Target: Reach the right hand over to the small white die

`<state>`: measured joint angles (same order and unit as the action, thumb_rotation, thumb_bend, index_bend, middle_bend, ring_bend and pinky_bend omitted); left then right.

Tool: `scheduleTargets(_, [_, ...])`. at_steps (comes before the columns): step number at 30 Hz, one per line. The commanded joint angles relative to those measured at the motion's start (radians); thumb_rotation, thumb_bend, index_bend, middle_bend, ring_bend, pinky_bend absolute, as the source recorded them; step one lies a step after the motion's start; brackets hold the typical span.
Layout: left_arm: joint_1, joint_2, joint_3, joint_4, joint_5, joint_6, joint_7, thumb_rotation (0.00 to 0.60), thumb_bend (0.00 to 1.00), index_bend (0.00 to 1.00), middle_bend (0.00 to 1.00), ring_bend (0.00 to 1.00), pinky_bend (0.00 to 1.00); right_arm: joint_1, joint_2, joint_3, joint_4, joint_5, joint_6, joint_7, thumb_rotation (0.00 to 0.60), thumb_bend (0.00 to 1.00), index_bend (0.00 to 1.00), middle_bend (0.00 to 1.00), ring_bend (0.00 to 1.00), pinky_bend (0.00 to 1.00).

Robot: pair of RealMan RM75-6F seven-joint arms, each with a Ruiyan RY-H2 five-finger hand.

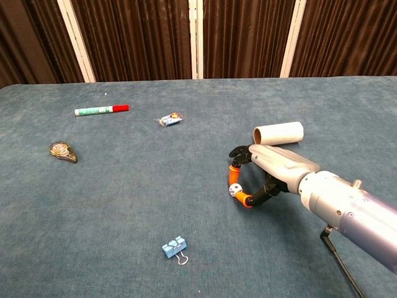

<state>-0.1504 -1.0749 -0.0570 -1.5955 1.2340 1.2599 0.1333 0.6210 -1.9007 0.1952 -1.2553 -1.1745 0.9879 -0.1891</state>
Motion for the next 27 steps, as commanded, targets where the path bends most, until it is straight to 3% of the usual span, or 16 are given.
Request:
scheduleTargets(1, [0.0, 0.0, 0.001, 0.0, 0.001, 0.0, -0.001, 0.6, 0.07, 0.0, 0.0, 0.0, 0.0, 0.0, 0.001, 0.001, -0.006, -0.005, 0.004, 0.001, 0.6, 0.39, 0.55, 0.13, 0.0, 0.0])
scheduleTargets(10, [0.0, -0.001, 0.0, 0.006, -0.005, -0.002, -0.003, 0.6, 0.07, 0.0, 0.0, 0.0, 0.0, -0.009, 0.089, 0.022, -0.145, -0.059, 0.086, -0.046, 0.6, 0.4, 0.55, 0.13, 0.0, 0.0])
scheduleTargets(17, [0.0, -0.002, 0.002, 0.002, -0.001, 0.001, 0.005, 0.6, 0.07, 0.0, 0.0, 0.0, 0.0, -0.046, 0.255, 0.062, -0.324, -0.086, 0.188, -0.129, 0.6, 0.38, 0.52, 0.12, 0.0, 0.0])
scheduleTargets(22, [-0.004, -0.002, 0.004, -0.013, 0.007, 0.005, 0.022, 0.6, 0.07, 0.0, 0.0, 0.0, 0.0, -0.102, 0.392, 0.084, -0.432, -0.061, 0.241, -0.127, 0.6, 0.37, 0.43, 0.09, 0.0, 0.0])
scheduleTargets(27, [-0.008, -0.004, 0.007, -0.033, 0.021, 0.012, 0.045, 0.6, 0.07, 0.0, 0.0, 0.0, 0.0, -0.159, 0.476, 0.048, -0.477, -0.081, 0.281, -0.096, 0.6, 0.35, 0.34, 0.06, 0.0, 0.0])
